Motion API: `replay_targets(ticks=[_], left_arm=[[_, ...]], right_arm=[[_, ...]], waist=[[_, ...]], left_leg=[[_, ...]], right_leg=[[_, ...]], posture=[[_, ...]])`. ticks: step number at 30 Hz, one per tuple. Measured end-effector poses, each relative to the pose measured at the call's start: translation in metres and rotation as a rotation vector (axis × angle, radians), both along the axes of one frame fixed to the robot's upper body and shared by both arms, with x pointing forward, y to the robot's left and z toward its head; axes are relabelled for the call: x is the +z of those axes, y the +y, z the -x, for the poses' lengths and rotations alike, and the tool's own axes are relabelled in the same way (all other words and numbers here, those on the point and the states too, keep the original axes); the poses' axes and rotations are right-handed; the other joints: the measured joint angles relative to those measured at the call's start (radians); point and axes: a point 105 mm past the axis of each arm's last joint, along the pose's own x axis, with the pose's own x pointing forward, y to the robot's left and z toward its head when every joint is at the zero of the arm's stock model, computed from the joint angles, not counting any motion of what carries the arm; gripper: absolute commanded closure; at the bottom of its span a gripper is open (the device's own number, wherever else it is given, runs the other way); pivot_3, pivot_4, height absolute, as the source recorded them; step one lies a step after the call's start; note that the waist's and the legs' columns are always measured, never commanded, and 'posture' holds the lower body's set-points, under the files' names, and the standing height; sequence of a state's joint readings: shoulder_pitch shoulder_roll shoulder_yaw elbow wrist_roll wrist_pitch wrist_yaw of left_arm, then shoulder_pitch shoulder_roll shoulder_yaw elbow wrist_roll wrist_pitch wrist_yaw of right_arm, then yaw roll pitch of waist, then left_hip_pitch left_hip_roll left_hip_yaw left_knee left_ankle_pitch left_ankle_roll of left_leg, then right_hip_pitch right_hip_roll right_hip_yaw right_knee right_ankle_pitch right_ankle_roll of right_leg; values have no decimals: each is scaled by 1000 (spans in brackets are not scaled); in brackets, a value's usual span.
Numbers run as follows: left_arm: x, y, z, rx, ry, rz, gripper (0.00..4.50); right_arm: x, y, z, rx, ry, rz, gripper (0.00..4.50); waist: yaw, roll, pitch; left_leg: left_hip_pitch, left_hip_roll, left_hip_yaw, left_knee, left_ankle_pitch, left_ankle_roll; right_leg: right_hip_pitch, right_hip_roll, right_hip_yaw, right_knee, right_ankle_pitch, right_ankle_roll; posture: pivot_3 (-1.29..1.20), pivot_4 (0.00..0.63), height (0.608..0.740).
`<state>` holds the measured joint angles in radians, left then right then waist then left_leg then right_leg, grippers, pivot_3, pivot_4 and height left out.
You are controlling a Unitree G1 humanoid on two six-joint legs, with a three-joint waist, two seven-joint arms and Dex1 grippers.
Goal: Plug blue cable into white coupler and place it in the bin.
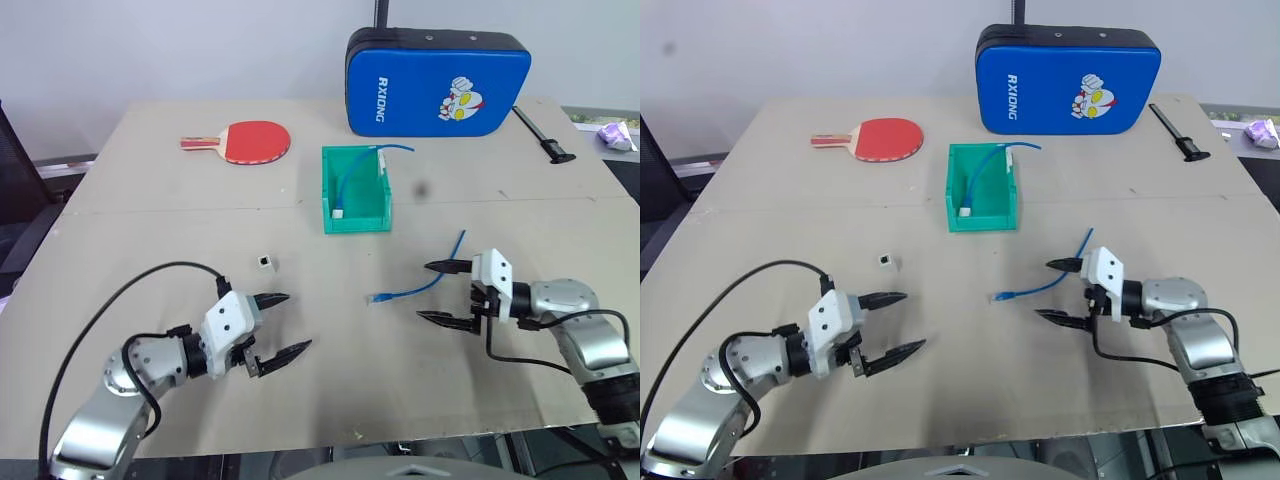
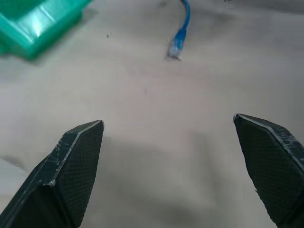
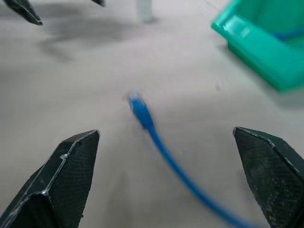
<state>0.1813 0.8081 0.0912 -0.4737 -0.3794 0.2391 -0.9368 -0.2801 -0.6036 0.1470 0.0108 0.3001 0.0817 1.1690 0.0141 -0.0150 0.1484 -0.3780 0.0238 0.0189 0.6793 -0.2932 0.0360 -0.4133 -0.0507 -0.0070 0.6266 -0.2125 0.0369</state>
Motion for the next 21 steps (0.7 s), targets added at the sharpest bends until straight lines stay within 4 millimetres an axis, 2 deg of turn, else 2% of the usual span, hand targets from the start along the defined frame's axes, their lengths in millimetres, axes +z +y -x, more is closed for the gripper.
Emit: replay_targets(ticks=[2, 6, 9, 11, 12, 13, 15, 17, 18, 21], left_arm=[[5, -2, 0, -15, -7, -3, 0], [7, -4, 3, -43, 26, -31, 0], [10, -5, 4, -60, 43, -42, 0], [16, -4, 1, -67, 35, -52, 0], [17, -4, 1, -68, 33, -56, 0], [18, -3, 1, -67, 32, -61, 0], [16, -2, 2, -70, 56, -67, 0], [16, -1, 3, -79, 61, -82, 0], [17, -1, 3, -81, 60, -85, 0], [18, -1, 3, -80, 57, -91, 0]], right_arm=[[0, 1, -2, 6, -5, 16, 50], [-16, 4, -9, 20, 1, 123, 50], [-18, 11, -11, 40, 5, 142, 879], [-17, 21, -10, 86, 7, 144, 1849], [-17, 23, -9, 97, 9, 146, 2507], [-18, 25, -8, 108, 14, 149, 2576], [-23, 31, -5, 144, 33, 176, 2985], [-23, 38, -7, 167, 37, 199, 4058], [-23, 39, -8, 171, 38, 205, 4444], [-20, 43, -12, 173, 35, 207, 4444]], waist=[[-1, 0, 0], [-2, 0, 1], [-2, 0, 1], [-2, 0, 1], [-2, 0, 1], [-2, 0, 1], [-2, 0, 1], [-3, 0, 1], [-3, 0, 1], [-3, 0, 1]], left_leg=[[0, 0, 0, 0, 0, 0], [0, 0, 1, 0, 0, 0], [0, 0, 0, -1, 0, 0], [0, 0, 0, -1, 0, 0], [0, 0, 0, -1, 0, 0], [0, 0, 0, -1, 0, 0], [0, 0, 1, -1, 0, 0], [0, 0, 1, -1, 0, 0], [0, 0, 1, -1, 0, 0], [0, 0, 0, -1, 0, 0]], right_leg=[[0, 0, 0, -1, 0, 0], [-1, 0, 0, -1, 0, 0], [-1, 1, 0, 0, 0, 0], [-1, 1, 0, 0, 0, 0], [-1, 2, 0, 0, 0, 0], [-1, 1, 0, 0, 0, 0], [-1, 1, 0, 0, 0, 0], [-1, 1, 1, 0, 0, 0], [-1, 1, 0, 0, 0, 0], [-1, 1, 0, 0, 0, 0]], posture=[[0, 150, 728], [0, 150, 728], [0, 150, 728], [0, 150, 728], [0, 150, 728], [0, 150, 728], [0, 150, 728], [0, 150, 728], [0, 150, 728], [0, 150, 728]])
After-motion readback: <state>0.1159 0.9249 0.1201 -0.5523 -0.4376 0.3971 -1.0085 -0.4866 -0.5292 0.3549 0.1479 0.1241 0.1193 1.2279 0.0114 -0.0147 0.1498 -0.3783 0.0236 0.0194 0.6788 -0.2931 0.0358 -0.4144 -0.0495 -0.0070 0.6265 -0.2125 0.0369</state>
